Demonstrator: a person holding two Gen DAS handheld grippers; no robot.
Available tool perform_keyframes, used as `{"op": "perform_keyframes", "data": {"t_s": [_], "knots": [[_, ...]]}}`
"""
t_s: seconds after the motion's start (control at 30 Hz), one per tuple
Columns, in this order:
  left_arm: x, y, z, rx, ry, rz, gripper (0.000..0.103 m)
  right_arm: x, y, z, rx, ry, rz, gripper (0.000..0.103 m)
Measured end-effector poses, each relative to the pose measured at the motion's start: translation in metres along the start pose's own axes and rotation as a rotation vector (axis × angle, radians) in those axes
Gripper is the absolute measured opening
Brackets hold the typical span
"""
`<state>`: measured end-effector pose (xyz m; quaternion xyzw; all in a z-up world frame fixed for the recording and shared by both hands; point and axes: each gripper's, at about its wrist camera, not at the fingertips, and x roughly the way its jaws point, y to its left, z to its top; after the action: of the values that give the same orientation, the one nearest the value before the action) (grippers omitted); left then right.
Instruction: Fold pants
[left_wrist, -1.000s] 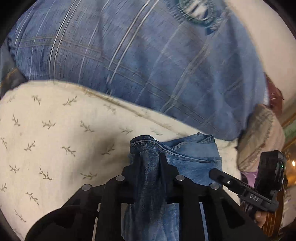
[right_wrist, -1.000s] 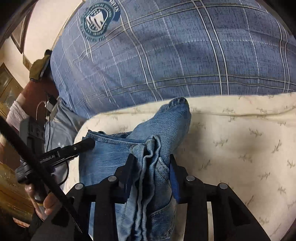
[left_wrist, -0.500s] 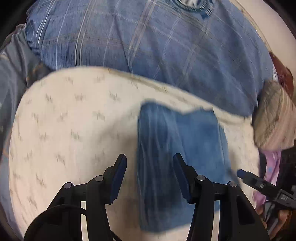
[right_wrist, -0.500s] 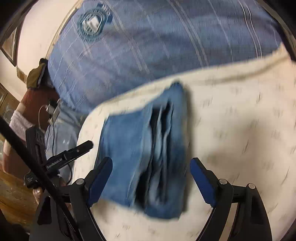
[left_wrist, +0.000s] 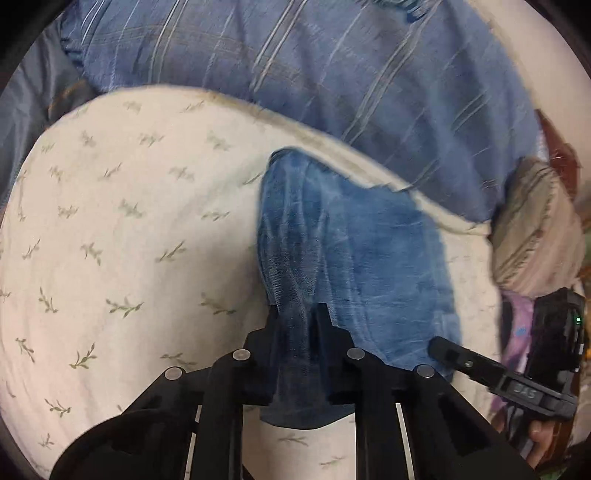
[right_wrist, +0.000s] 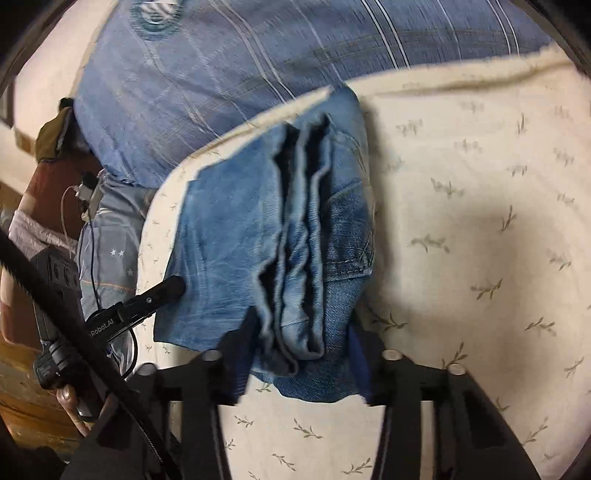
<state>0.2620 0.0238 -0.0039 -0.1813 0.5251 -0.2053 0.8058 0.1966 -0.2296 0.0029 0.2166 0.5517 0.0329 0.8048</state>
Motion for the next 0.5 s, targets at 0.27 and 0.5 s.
{"op": "perform_keyframes", "data": {"t_s": [0.27, 0.5], "knots": [[0.020, 0.010, 0.000, -0.017, 0.043, 0.076, 0.036, 0.013, 0.002, -0.007, -0.044, -0.001, -0.059, 0.064], [-0.011, -0.004, -0.026, 0.069, -0.085, 0.175, 0.040, -0.012, 0.021, -0.031, -0.122, -0.116, -0.138, 0.070]]}}
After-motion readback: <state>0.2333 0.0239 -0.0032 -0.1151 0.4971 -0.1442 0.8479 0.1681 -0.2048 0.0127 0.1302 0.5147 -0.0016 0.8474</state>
